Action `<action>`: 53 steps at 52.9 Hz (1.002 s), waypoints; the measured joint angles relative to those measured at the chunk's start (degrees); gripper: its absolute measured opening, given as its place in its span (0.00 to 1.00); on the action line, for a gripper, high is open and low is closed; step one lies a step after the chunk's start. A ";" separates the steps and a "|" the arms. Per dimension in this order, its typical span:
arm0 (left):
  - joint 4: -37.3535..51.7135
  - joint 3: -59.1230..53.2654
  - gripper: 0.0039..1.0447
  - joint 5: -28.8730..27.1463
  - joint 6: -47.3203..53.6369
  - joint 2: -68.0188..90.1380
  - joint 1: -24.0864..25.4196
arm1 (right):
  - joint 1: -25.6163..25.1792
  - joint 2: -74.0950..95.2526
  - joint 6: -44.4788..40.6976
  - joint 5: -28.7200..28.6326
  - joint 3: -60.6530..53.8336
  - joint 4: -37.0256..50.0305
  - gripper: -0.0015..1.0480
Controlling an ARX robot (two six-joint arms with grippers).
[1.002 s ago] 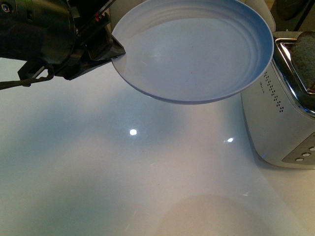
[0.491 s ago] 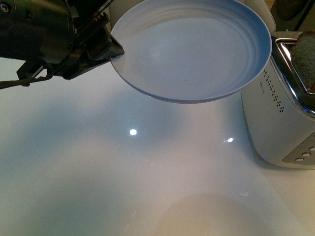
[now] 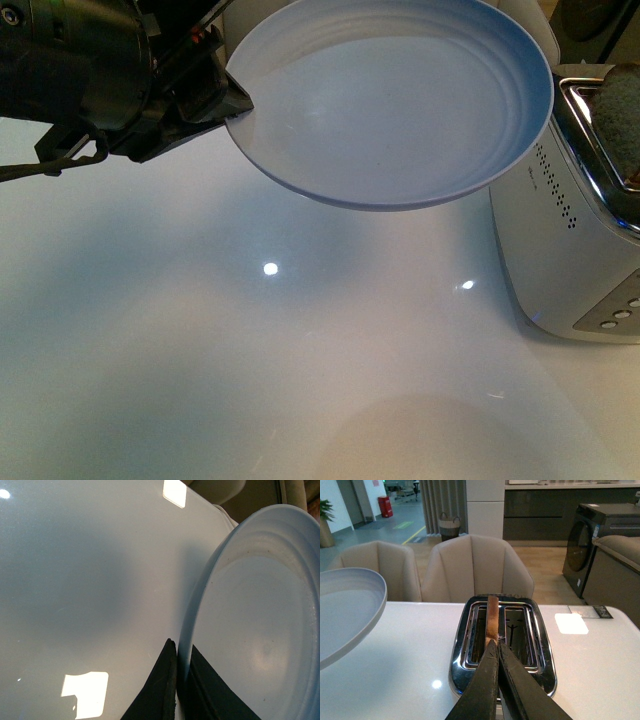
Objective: Left arm holds plate, right arm toasts bread
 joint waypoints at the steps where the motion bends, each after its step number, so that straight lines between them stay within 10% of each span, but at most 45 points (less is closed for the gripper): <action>1: 0.00 0.00 0.03 0.00 0.00 0.00 0.00 | 0.00 -0.28 0.00 0.00 0.00 -0.31 0.02; 29: 0.00 0.02 0.03 0.04 -0.02 -0.04 -0.02 | 0.00 -12.33 -0.02 0.02 0.02 -12.72 0.02; 53: 0.00 0.02 0.03 0.00 -0.02 -0.07 0.00 | 0.00 -12.39 0.02 0.04 0.02 -12.72 0.81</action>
